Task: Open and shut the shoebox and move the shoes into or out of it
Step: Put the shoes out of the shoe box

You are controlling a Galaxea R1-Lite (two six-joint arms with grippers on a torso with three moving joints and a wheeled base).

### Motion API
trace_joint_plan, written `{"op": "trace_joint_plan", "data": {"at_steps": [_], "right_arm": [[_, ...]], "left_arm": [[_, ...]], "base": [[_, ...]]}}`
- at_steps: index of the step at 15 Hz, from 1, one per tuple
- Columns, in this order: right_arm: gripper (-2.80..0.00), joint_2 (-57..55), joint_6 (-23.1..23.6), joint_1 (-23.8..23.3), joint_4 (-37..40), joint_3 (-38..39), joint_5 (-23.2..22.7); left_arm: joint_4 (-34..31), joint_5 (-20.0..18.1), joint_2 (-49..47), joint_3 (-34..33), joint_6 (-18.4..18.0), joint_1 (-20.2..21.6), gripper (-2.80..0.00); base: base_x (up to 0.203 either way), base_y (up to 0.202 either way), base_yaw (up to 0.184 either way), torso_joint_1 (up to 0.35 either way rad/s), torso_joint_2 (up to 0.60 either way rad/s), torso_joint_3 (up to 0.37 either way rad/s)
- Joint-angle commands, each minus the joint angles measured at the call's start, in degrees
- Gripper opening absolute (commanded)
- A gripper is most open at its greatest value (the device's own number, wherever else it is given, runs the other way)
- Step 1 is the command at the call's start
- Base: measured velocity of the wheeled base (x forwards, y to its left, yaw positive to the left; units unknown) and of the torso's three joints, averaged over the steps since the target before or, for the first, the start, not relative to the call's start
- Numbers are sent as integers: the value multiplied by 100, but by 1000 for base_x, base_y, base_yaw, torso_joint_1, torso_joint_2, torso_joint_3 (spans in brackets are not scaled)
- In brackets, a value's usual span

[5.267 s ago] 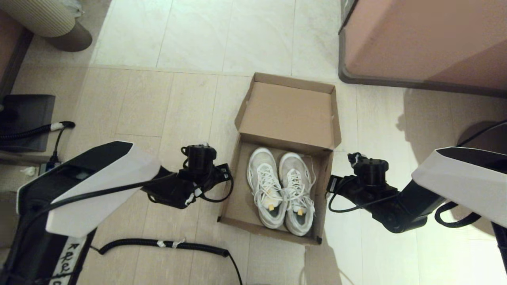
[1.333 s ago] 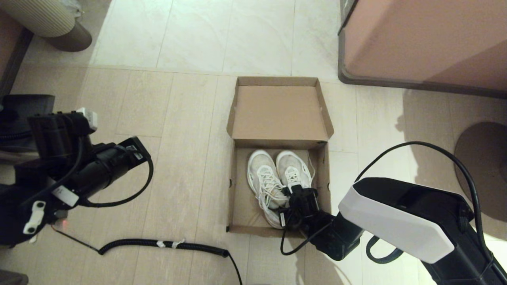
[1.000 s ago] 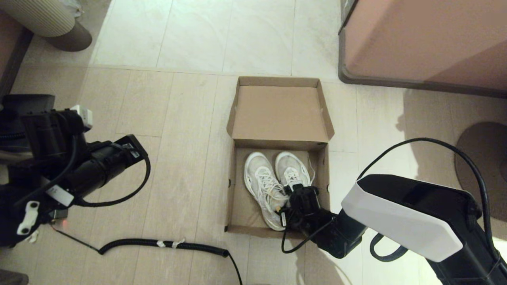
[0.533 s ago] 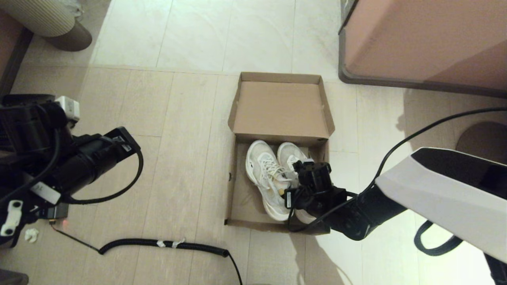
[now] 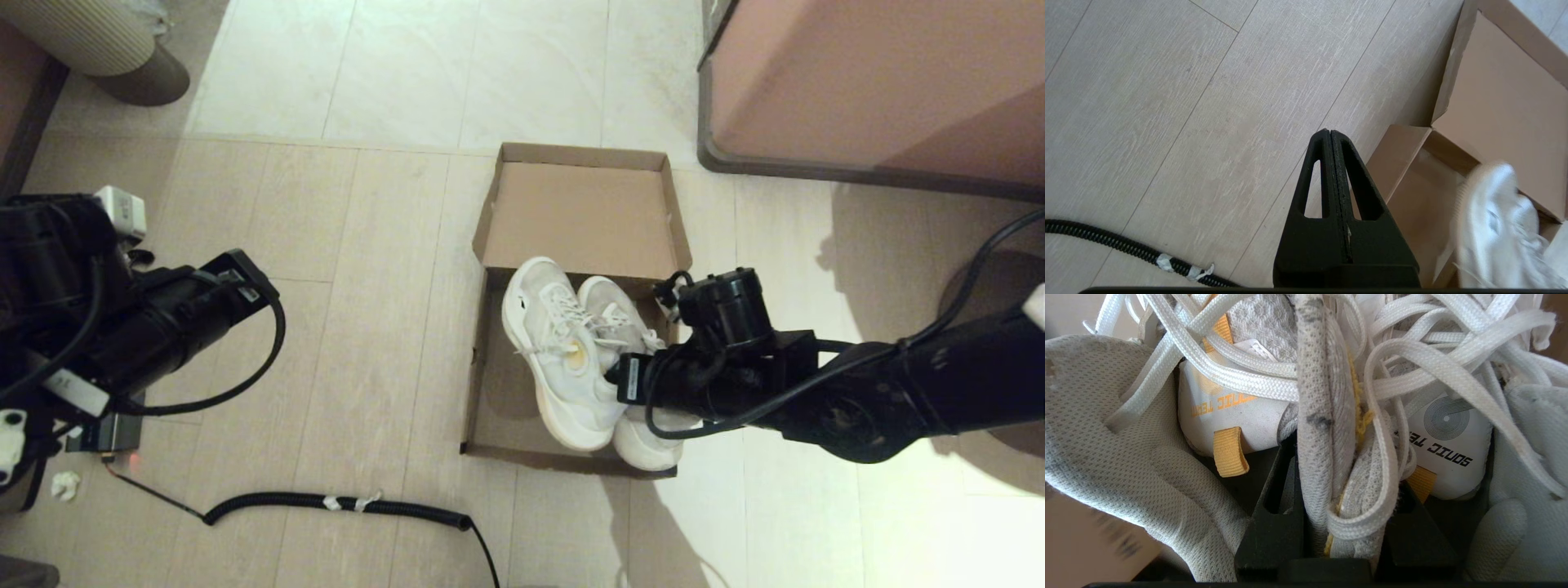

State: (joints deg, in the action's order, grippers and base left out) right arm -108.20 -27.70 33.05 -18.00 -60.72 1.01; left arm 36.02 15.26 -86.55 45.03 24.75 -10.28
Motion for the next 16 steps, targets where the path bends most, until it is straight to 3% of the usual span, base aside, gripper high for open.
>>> {"op": "trace_joint_plan", "data": {"at_steps": [1,7,11,13,16], "right_arm": [[-280,801,-31,0,346,35,-155],[-280,2614,-202,-175,1998,31,-596],[-280,2945,-54,-1927,2251,-35,-608],[-280,2712,338,-2930,2215,-29,-619],[-280,1752,800,-3862,1418,-63,-616]], "left_arm": [[19,12,68,-29,30,-1,-280],[40,47,296,-288,68,33,-280],[37,5,346,-459,126,192,-280],[40,-24,249,-415,135,201,-280],[89,-67,47,-407,143,201,-280]], "base": [[0,0,0,0,0,0],[0,0,0,0,0,0],[0,0,0,0,0,0],[0,0,0,0,0,0],[0,0,0,0,0,0]]}}
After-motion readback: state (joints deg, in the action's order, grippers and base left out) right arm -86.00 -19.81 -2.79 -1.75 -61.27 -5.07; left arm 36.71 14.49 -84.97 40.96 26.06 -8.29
